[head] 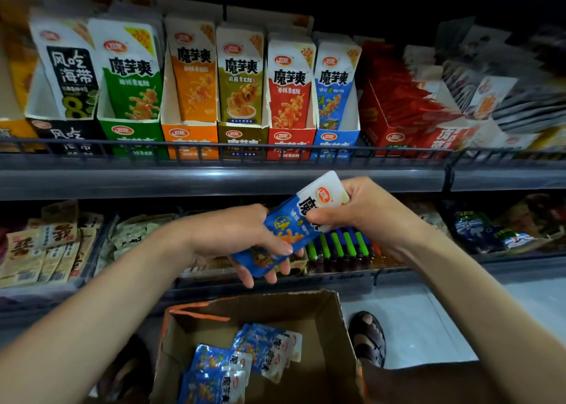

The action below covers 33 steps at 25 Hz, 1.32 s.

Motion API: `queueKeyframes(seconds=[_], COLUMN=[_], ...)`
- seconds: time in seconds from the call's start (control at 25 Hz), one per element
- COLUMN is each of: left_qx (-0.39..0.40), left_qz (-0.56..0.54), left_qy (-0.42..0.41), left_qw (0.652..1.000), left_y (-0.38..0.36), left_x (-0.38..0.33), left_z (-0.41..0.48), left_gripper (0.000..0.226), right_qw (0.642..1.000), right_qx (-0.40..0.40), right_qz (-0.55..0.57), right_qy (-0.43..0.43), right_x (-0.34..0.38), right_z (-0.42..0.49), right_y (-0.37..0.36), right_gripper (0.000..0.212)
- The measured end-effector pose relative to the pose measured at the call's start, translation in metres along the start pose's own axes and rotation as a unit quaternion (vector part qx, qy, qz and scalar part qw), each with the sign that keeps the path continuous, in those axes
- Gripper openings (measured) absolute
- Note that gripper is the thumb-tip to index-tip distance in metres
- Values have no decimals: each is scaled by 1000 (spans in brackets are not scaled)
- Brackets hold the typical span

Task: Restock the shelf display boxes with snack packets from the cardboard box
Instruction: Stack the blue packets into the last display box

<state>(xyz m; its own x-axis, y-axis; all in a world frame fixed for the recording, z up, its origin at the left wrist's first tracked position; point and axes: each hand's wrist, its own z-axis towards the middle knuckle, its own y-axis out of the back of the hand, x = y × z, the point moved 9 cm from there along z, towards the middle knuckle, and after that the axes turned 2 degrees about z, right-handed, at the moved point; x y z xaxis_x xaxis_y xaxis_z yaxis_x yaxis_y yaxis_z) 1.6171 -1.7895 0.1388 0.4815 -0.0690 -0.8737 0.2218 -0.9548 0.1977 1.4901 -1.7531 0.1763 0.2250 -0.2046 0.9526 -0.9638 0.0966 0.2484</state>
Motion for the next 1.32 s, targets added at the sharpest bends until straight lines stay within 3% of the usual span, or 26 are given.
queueKeyframes(seconds=[0.28,0.44,0.52,0.56,0.64,0.68,0.8,0.92,1.0,1.12,1.2,1.32], left_qx=[-10,-217,-396,-482,-555,-551,-540,-544,-550,-552,-547,-548], left_qz=[-68,-135,11,141,327,367,442,480,485,477,474,463], left_qy=[-23,-137,-192,-195,-200,-203,-193,-175,-170,-176,-182,-190], left_qw=[997,957,898,842,738,721,690,665,658,661,666,670], left_y=[3,39,63,68,62,58,56,59,62,64,64,68], left_x=[-14,-53,-75,-88,-110,-116,-122,-119,-120,-122,-123,-122], left_z=[5,12,4,-2,-2,6,31,38,37,35,36,36], left_gripper=[31,18,14,17,30,36,38,32,29,24,22,22], right_qw=[993,951,914,897,868,860,877,900,897,876,858,845], right_qx=[-93,-234,-312,-344,-392,-407,-410,-400,-374,-308,-274,-215], right_qz=[28,168,225,243,265,261,185,-14,-181,-360,-429,-477], right_qy=[61,116,130,135,150,160,169,173,153,90,73,113], right_x=[11,18,13,12,16,23,55,104,133,158,165,160], right_z=[-1,-16,-26,-30,-35,-35,-17,14,39,75,91,109], right_y=[20,73,100,111,130,139,163,177,175,162,148,125], right_gripper=[11,7,7,8,10,10,8,20,29,23,23,25])
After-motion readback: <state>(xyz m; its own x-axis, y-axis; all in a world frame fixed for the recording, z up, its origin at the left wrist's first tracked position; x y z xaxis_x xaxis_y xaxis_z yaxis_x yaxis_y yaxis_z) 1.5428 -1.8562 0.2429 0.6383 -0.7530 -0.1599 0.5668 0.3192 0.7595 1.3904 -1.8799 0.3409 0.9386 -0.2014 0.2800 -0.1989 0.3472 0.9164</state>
